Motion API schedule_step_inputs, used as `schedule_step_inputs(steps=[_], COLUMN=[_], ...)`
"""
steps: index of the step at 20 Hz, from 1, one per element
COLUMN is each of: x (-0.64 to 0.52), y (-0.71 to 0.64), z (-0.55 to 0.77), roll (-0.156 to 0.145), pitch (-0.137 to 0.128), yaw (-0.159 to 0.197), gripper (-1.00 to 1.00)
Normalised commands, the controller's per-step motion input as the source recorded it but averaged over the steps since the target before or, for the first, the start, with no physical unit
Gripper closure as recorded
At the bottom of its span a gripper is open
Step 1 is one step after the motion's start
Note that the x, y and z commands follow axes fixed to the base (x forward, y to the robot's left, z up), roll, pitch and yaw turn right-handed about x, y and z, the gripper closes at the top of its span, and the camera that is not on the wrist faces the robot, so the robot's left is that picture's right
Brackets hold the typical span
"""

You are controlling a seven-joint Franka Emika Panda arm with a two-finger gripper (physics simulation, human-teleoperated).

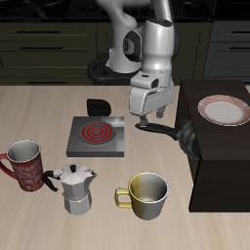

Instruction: Place the frying pan on the top layer of the shelf and turn off the stove

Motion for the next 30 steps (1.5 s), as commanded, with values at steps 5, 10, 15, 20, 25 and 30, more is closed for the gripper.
schedule_step_inputs(steps=[5,10,15,20,25,30], x=[-0.14,-0.20,-0.25,-0.24,-0.24,-0.15], y=[-0.24,-0.25,-0.26,-0.29,-0.40,-0.29], z=[0.26,0.28,0.21,0.15,0.06,-0.09], roll=[-0.004,-0.003,-0.004,-0.023,-0.020,-0.002], pitch=[0.010,-0.019,-0.016,-0.020,0.002,0.057], yaw=[-0.164,-0.119,-0.112,-0.153,-0.158,-0.192], gripper=[-1.00,-1.00,-1.00,-1.00,-1.00,-1.00])
